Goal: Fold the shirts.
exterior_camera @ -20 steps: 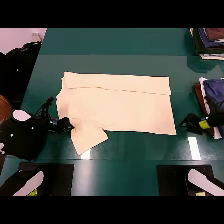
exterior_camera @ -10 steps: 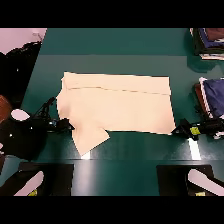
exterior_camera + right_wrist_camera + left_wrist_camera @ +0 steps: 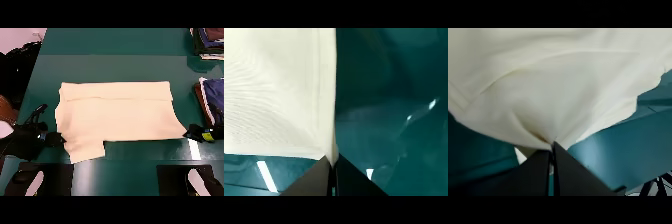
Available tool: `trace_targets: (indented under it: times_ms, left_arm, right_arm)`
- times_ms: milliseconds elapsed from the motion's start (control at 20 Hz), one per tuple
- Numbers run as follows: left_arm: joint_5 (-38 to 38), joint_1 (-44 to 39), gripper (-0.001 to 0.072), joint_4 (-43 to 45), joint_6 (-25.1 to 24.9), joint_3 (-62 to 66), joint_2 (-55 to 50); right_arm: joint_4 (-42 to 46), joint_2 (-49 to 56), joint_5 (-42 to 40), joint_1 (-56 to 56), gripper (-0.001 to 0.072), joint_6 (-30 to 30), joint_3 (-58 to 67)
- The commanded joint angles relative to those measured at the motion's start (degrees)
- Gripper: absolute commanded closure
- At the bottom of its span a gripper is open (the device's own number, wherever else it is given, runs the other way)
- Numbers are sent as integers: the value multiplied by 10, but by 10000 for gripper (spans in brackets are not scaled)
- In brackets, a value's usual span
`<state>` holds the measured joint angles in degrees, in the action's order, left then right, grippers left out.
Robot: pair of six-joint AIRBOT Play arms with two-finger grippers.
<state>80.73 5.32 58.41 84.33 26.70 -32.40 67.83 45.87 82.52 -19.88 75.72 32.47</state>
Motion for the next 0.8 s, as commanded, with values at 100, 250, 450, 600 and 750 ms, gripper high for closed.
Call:
trace_targets:
  times_ms: [100, 250, 450, 600, 750]
  left_arm:
    - [54, 0, 685, -27, 60, 32, 95]
    - [-34, 0, 684, -24, 4, 89, -30]
    - [-152, 0, 683, -24, -49, 208, -251]
    - [-162, 0, 683, -26, -53, 318, -397]
    - [-186, 0, 683, -27, -53, 402, -484]
  right_arm:
    - [44, -104, 61, 9, 701, 35, 31]
    - [6, -34, 19, 54, 701, 35, 112]
    - [8, 144, -49, 132, 701, 55, 234]
    - [7, 300, -49, 174, 700, 70, 342]
    - [6, 425, -54, 204, 700, 82, 437]
